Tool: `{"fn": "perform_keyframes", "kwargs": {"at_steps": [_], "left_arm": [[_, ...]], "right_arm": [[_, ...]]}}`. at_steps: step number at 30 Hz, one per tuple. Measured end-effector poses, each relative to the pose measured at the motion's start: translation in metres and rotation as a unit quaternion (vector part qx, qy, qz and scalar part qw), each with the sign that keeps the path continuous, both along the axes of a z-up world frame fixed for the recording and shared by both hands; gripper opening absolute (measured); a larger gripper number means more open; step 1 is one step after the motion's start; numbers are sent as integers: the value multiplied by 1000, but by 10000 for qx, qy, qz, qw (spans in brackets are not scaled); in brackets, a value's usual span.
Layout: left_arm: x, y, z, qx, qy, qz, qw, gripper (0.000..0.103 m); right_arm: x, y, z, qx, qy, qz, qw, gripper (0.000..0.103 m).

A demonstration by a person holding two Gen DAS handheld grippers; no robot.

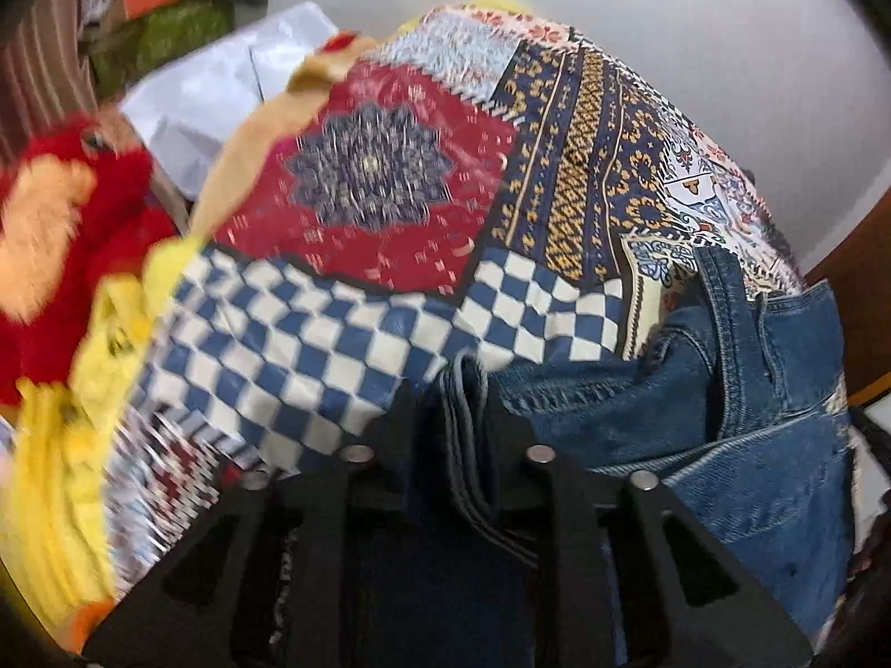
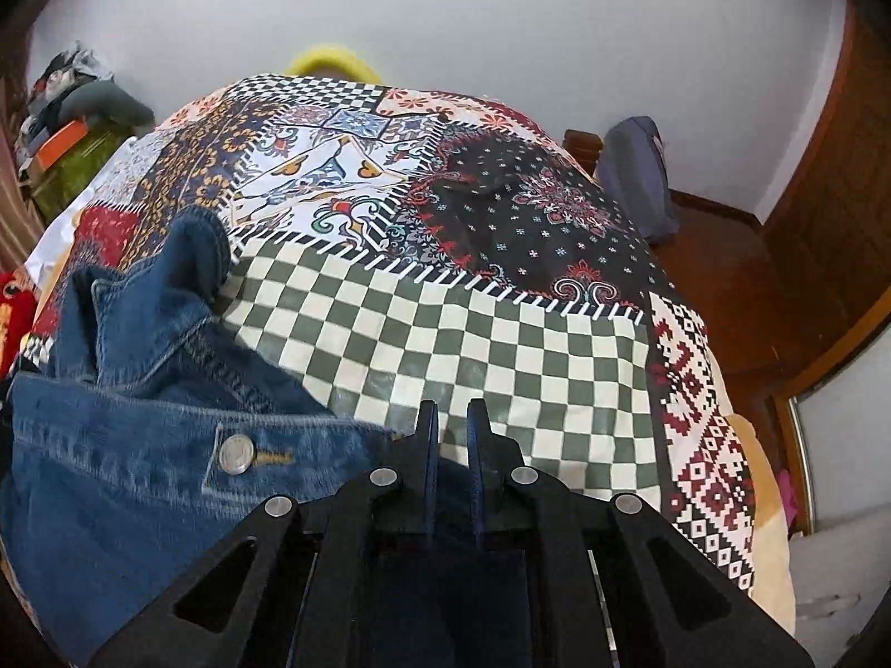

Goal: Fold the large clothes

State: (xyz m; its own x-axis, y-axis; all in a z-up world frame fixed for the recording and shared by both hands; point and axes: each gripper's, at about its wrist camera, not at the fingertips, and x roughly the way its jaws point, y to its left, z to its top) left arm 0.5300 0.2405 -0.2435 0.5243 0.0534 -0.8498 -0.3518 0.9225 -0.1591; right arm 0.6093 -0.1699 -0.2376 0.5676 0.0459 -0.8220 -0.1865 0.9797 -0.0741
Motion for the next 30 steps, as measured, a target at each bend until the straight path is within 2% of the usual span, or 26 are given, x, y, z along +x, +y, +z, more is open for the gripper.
{"fn": "perform_keyframes", "kwargs": {"at_steps": [2,4,7,9,11,13,15,18,22,24,26,30], "left_arm": [[0,-3,14,557,49,-65,9984,50],[-4,-3,33,1006,-61,-111,9948,55],[-16,-2,62,1085,-307,-262,9933,55],[-27,-2,80,1054,-446,-315,9929,61],[-40,-8,94,1039,-566,-453,9919,73],[-51,-20,99,1123,-556,-692,9897,77],[-58,-30,95,1251,-447,-934,9867,78],[-62,-49,75,1591,-219,-1357,9776,83],[-55,-57,30,1956,339,-1534,9680,83],[-47,-52,15,1960,526,-1433,9686,83],[-33,-41,6,1895,595,-1170,9731,83],[-7,-20,1,1626,549,-799,9819,83]], "right_arm": [[-10,2,11,-97,-160,159,9997,7],[-26,11,29,-245,-431,431,9978,8],[-46,25,50,-321,-636,779,9944,8],[-60,38,62,-302,-632,1011,9924,8],[-73,52,69,-191,-495,1217,9912,8],[-82,65,70,5,-246,1395,9899,8],[-90,77,67,126,-42,1536,9880,8],[-101,95,57,197,186,1701,9851,8],[-113,121,31,-88,459,1952,9796,8],[-116,132,10,-380,641,2077,9754,8],[-116,134,-4,-596,693,2109,9732,8],[-105,120,-10,-332,673,2080,9752,8]]}}
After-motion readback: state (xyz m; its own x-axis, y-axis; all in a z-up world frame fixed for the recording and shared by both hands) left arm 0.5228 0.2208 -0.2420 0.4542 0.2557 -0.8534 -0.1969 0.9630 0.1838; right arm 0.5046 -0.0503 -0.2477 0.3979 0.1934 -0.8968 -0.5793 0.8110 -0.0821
